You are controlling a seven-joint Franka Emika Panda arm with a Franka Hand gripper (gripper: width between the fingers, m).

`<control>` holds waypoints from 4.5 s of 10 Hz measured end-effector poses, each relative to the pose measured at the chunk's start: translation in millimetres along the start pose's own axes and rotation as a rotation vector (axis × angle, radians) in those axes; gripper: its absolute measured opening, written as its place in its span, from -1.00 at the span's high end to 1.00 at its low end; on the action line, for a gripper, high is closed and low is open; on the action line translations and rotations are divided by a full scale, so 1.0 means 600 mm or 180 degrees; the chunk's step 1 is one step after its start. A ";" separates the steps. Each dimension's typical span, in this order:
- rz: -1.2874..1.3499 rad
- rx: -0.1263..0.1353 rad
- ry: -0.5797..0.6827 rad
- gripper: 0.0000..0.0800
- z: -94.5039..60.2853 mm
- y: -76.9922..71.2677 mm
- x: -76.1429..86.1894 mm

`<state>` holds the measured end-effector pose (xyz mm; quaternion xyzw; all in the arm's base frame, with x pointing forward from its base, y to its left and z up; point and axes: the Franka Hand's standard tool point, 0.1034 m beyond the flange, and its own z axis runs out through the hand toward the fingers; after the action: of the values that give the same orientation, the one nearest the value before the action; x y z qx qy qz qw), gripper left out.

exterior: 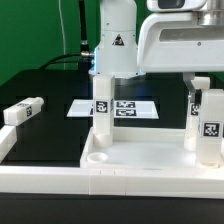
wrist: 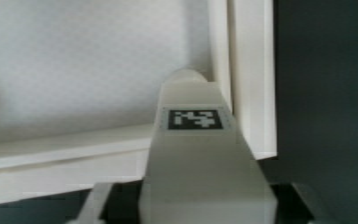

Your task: Assemble desk

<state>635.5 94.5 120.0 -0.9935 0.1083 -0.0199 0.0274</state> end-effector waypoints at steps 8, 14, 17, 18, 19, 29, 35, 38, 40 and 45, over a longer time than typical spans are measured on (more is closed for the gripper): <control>0.2790 0.0156 -0.0111 0.27 0.003 0.004 -0.001; 0.2449 0.0069 -0.0068 -0.52 0.003 -0.001 -0.004; 0.1642 0.0047 -0.0038 -0.62 0.003 -0.002 -0.004; 0.1425 0.0033 -0.0030 -0.62 0.003 -0.003 -0.004; 0.1140 0.0007 -0.0019 -0.62 0.003 -0.002 -0.005; -0.1023 -0.0076 0.0023 -0.62 0.003 -0.002 -0.002; -0.0951 -0.0075 0.0024 0.28 0.003 0.000 -0.001; -0.0304 -0.0069 0.0030 0.28 0.003 -0.001 -0.001; 0.0291 -0.0025 0.0025 0.28 0.003 0.004 0.000; 0.2046 0.0078 0.0014 0.27 0.006 0.009 0.002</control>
Offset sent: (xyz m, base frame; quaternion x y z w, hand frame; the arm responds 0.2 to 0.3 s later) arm -0.0124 0.0006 -0.0076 0.0388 -0.0392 0.2308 0.9714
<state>635.8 89.1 116.0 -0.9080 0.4164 -0.0137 0.0439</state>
